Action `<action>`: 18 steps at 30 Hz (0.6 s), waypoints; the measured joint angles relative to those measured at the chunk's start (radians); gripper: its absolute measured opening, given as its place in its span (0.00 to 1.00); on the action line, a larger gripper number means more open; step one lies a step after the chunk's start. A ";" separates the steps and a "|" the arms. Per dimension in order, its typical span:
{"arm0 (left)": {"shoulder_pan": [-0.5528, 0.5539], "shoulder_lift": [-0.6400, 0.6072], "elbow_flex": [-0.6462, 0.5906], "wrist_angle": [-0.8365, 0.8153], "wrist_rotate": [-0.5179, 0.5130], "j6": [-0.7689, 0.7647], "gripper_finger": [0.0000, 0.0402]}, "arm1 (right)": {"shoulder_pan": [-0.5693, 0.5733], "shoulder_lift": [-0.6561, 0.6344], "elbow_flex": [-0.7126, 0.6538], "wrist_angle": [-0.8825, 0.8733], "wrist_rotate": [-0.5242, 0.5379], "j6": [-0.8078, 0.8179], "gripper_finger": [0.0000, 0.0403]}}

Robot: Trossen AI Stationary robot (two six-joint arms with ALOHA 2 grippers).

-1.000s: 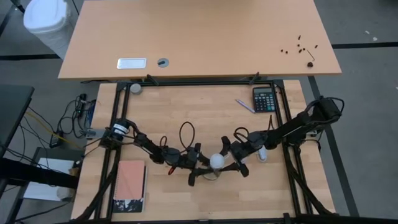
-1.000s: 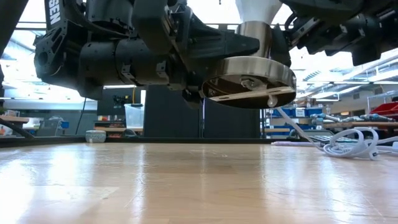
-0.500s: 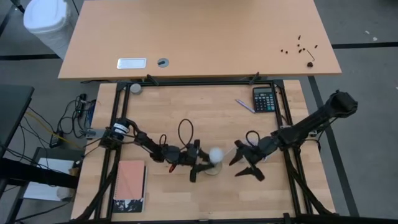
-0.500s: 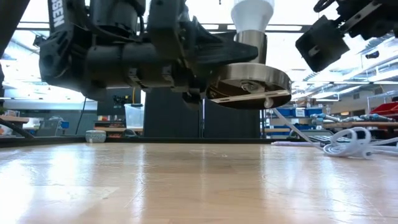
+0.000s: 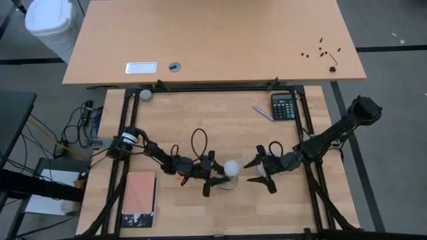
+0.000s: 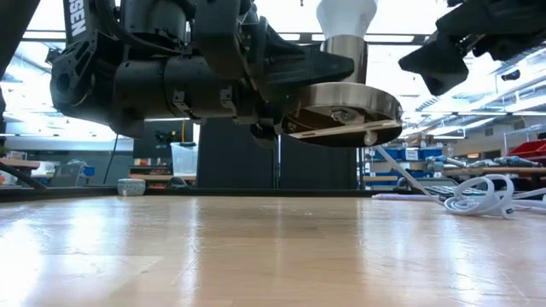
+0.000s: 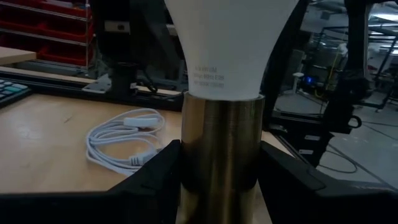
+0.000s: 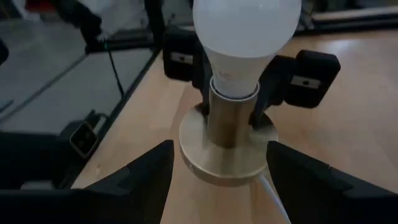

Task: Screw lightbulb
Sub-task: Insert the lightbulb on the lamp

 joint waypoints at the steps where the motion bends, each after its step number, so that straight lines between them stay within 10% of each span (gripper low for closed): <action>1: 0.000 0.000 0.000 0.001 0.001 0.002 0.45 | 0.007 0.024 -0.018 0.064 0.020 0.000 0.66; 9: 0.000 0.000 0.000 0.000 0.000 0.003 0.45 | 0.007 0.260 -0.111 0.603 0.070 -0.059 0.66; 18: 0.000 0.000 0.001 -0.004 0.001 -0.002 0.45 | -0.085 0.362 -0.093 0.751 -0.037 -0.135 0.68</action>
